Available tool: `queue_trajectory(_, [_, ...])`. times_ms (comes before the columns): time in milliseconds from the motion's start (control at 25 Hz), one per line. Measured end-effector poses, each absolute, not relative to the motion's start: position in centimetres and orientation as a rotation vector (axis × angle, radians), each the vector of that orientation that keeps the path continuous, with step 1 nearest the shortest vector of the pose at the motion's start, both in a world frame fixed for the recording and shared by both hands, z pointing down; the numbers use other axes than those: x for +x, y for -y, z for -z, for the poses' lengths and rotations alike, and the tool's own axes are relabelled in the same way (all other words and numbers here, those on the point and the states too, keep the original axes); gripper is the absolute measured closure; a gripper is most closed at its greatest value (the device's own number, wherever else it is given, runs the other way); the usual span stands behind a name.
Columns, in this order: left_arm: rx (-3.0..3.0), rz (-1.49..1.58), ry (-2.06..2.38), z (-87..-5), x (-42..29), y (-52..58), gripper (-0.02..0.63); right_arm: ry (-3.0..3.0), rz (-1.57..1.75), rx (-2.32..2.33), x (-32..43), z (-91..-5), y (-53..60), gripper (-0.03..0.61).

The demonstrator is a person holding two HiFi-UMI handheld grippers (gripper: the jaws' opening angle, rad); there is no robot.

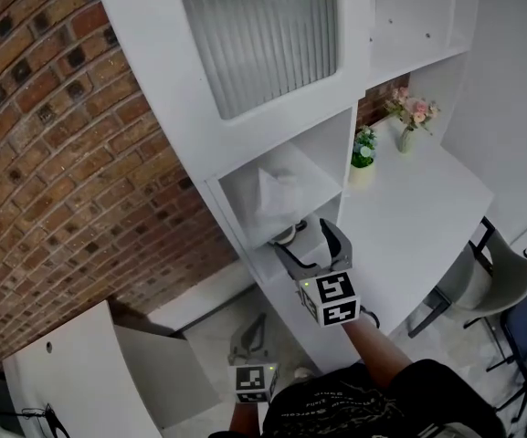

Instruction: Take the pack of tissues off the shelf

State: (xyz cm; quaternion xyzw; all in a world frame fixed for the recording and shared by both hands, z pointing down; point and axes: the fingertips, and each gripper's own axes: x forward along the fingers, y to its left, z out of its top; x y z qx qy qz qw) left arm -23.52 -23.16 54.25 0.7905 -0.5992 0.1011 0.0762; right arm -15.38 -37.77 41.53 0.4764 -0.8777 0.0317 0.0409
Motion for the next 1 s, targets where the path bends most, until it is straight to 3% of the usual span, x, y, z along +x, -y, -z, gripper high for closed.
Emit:
queue_trajectory(400, [2.347, -0.331, 1.812, -53.5, -24.3, 23.4, 0.604, 2.638, -0.143, 1.558, -18.4, -40.6, 41.0, 0.101])
queue_trajectory(1000, [2.313, -0.347, 1.812, -54.4, -26.4, 23.5, 0.604, 2.505, -0.225, 1.584, -20.2, -42.3, 43.9, 0.101])
